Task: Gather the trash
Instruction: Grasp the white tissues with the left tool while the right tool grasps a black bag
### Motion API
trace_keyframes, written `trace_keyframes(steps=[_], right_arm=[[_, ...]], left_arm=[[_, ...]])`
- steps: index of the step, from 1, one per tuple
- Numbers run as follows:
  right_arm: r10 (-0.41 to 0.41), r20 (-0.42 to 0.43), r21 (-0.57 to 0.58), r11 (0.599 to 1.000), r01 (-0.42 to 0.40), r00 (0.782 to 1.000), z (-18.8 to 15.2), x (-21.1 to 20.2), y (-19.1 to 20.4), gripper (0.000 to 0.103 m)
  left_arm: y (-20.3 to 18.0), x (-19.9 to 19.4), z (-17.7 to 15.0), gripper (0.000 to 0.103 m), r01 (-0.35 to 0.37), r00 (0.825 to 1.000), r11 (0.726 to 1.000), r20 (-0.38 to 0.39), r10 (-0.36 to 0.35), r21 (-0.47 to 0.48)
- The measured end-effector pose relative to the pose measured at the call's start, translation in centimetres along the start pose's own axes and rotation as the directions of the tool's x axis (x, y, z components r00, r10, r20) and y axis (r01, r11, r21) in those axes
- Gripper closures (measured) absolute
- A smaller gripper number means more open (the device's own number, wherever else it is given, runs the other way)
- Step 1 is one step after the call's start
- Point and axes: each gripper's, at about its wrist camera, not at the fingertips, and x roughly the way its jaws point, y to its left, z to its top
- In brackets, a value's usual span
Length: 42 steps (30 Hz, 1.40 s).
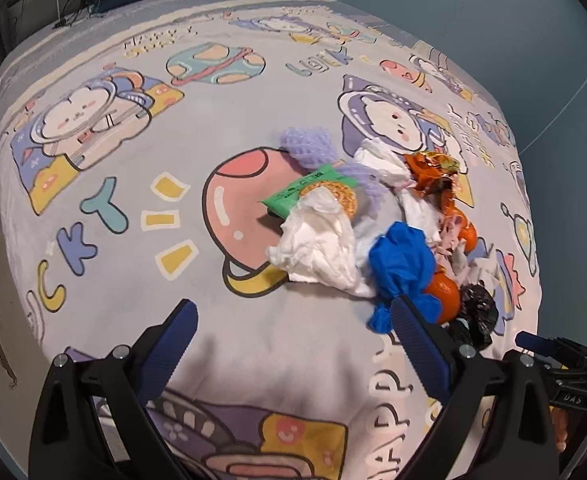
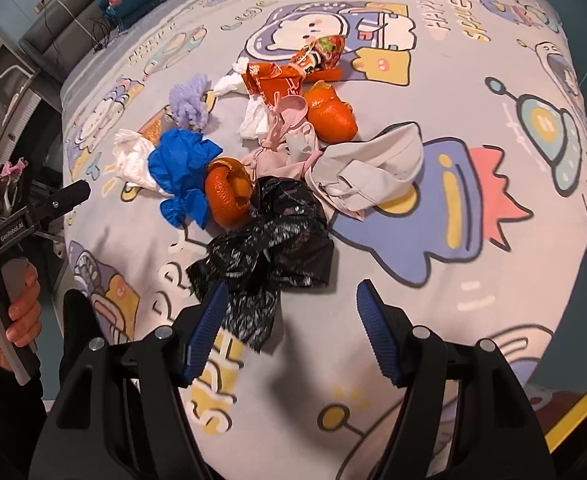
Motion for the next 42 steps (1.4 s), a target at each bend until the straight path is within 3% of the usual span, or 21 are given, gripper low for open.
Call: trace_keyframes(steps=[19,25,30,34,36,42], right_arm=[[-0.042,-0.06,-0.028,0.999,0.04,0.997,1.9,3.8,1.3,0.039],[-0.044,-0.07,-0.016,0.999,0.043,0.997,2.2,4.8,1.3,0.039],[-0.055,-0.081,-0.033,0.998,0.053,0.995,2.1,5.6,1.9,0.041],[-0.049,-0.09,-0.041,0.998,0.046,0.995,1.9,5.6,2.4,0.048],[-0.049,-0.09,-0.047,0.998,0.045,0.995,1.8,5.6,2.5,0.051],[-0.048,-0.085,-0.037,0.998,0.045,0.995,1.6,5.4,2.5,0.065]], left_arm=[[0.2,4.4,1.8,0.011,0.008,0.999,0.999,-0.044,-0.01,-0.041],[0.4,5.7,2.0,0.023,0.024,0.997,0.997,-0.072,-0.029,-0.076],[0.7,6.8,1.6,0.047,0.036,0.994,0.995,-0.103,-0.046,-0.094],[1.1,7.1,1.6,0.061,0.053,0.991,0.992,-0.115,-0.066,-0.116],[1.2,7.1,1.5,0.074,0.066,0.989,0.99,-0.122,-0.081,-0.123],[0.8,6.8,0.6,0.089,0.067,0.99,0.992,-0.118,-0.08,-0.11]])
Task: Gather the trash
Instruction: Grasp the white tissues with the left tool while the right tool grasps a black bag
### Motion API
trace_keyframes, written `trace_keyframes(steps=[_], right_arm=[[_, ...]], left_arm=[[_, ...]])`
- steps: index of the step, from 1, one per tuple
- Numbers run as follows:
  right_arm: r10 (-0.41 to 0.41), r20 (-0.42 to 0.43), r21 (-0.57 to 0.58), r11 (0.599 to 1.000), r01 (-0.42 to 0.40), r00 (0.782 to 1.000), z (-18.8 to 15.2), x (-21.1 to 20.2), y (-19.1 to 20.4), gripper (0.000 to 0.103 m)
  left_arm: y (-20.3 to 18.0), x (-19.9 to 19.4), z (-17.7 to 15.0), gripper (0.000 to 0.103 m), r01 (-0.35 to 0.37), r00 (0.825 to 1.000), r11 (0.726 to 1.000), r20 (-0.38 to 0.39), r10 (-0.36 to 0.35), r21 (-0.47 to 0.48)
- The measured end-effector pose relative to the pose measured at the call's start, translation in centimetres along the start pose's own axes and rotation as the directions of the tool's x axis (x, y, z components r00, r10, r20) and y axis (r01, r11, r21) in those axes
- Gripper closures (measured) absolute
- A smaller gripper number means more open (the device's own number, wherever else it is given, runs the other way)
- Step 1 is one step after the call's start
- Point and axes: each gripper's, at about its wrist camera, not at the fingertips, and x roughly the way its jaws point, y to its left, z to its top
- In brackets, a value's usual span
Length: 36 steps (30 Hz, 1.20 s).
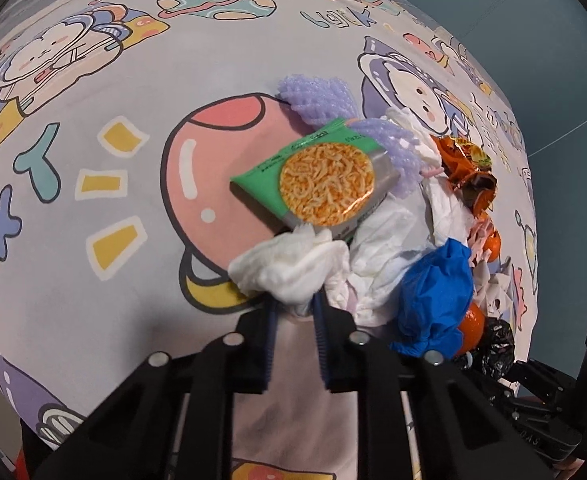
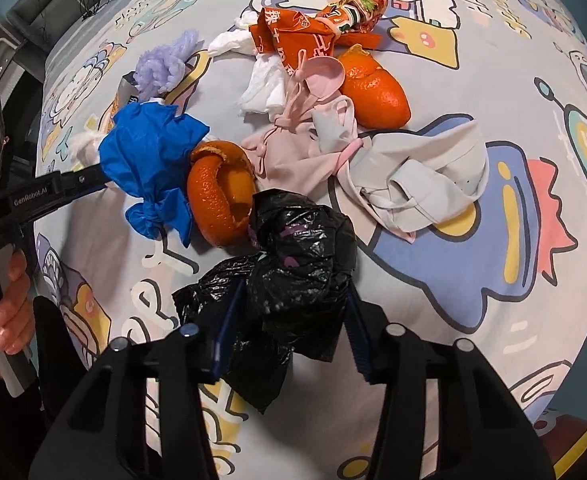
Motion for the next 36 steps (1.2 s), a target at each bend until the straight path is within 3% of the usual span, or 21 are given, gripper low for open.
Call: trace_keyframes(steps=[7,29,36], right_arm=[[-0.005,0.03,0.005,1.0,0.005,1.0,-0.5,-1.1,0.1,0.08],[0.085,0.125,-0.001,0.996,-0.086,0.988,-5.0,-8.2,-0.2,0.081],[0.077,0.157,-0.005,0.997,-0.077,0.985,-7.1,-10.6,-0.8,0.081]], left_arm=[[0.2,-1.5,-0.7,0.091,0.023,1.0,1.0,0.014,-0.023,0.002],[1.3,-10.6,-5.2,0.091,0.032,0.993,0.999,0.109,-0.037,0.044],[0.6,-12.7,-7.5,0.091,0.035,0.992,0.996,0.119,-0.044,0.078]])
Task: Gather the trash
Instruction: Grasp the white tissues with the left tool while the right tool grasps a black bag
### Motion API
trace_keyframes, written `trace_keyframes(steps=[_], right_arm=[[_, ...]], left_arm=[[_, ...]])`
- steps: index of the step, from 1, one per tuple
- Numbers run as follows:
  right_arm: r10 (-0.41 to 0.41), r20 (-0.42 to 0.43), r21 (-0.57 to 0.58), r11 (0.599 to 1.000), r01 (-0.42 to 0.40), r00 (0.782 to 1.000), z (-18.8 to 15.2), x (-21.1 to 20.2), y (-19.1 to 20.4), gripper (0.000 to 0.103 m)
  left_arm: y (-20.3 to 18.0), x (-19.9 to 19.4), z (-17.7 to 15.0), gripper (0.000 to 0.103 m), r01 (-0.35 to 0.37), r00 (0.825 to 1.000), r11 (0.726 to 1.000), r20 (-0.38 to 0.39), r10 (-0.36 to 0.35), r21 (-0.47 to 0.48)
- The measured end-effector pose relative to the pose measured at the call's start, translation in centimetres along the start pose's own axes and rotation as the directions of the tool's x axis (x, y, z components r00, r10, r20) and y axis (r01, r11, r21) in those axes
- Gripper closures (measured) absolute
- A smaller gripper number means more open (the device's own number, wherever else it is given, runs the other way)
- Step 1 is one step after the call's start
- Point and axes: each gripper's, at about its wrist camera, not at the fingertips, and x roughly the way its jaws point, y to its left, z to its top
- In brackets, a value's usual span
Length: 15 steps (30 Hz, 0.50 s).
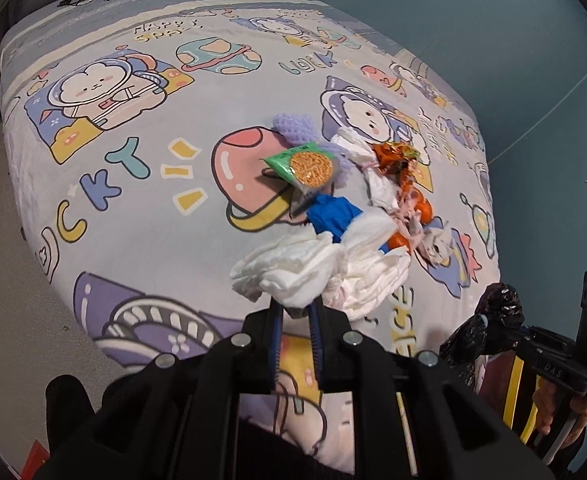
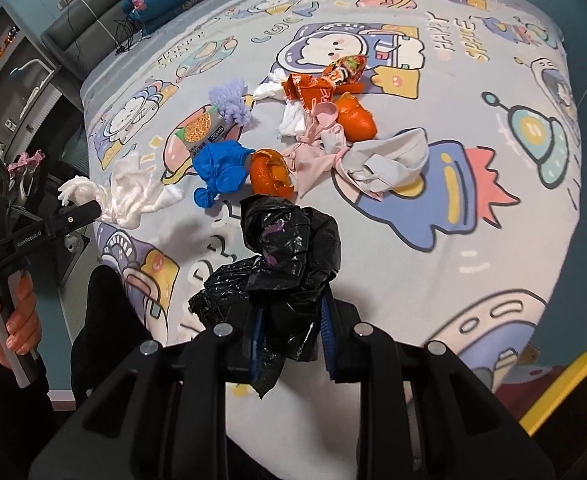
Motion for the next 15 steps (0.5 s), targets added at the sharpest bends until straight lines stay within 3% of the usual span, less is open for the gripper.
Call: trace_keyframes(steps=[15], right_arm=[[-0.033,0.06,0.083,0.996,0.028,0.998,-4.4,-5.0,-3.8,0.081]], left_arm=[[-4.3,-2.0,-4.3,0.091,0.035,0.999,0.996,-0.008,-0.034,0.086]])
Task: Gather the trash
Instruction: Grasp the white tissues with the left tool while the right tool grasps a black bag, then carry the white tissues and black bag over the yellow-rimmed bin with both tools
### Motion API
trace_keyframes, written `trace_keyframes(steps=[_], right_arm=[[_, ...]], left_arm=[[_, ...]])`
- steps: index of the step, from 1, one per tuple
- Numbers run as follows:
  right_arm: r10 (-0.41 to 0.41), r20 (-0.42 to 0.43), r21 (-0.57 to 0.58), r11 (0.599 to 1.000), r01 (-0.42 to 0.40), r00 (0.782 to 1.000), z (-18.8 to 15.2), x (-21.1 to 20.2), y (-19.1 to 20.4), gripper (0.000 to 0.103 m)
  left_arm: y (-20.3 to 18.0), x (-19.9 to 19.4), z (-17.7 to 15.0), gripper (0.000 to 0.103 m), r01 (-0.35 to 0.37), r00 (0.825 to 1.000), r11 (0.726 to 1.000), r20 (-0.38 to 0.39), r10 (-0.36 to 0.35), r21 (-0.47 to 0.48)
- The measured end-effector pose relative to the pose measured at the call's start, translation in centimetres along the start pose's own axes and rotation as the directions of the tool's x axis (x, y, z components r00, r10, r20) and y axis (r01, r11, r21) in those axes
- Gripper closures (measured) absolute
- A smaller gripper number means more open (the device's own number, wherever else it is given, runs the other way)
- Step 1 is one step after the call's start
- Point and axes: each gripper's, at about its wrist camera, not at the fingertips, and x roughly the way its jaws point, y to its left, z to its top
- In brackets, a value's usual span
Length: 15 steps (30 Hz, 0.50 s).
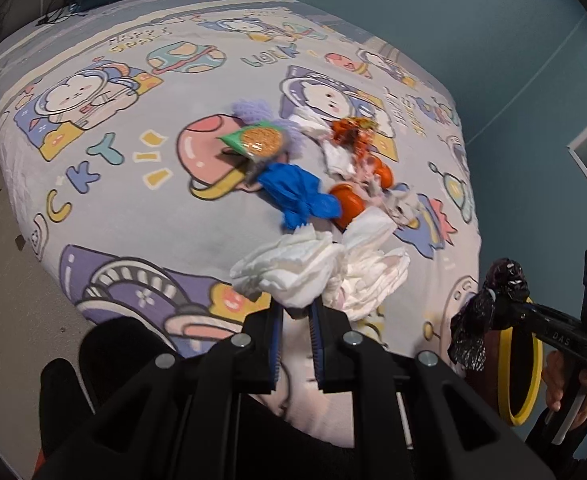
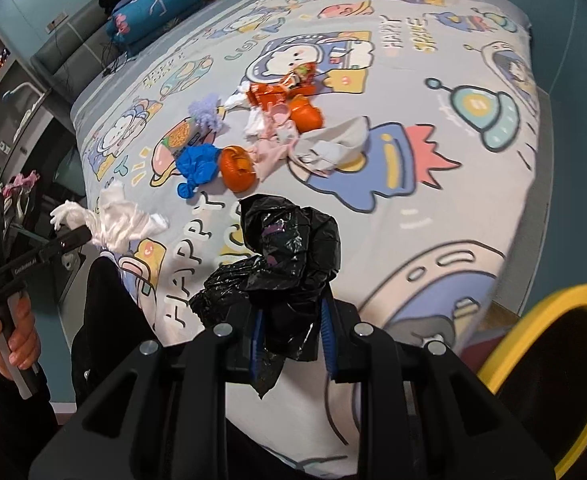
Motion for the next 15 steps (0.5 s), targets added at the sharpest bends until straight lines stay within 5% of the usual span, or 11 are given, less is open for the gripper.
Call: trace_keyframes(steps=[15], right_arm=[[-0.053,0.085,0.129,0.991,0.041,0.995,-3.7,-6.6,-5.8,0.08]], left_arm=[[-7.3,0.0,-2.3,0.091,0.062,0.998,0.992,-0.029,-0.059,0.111]])
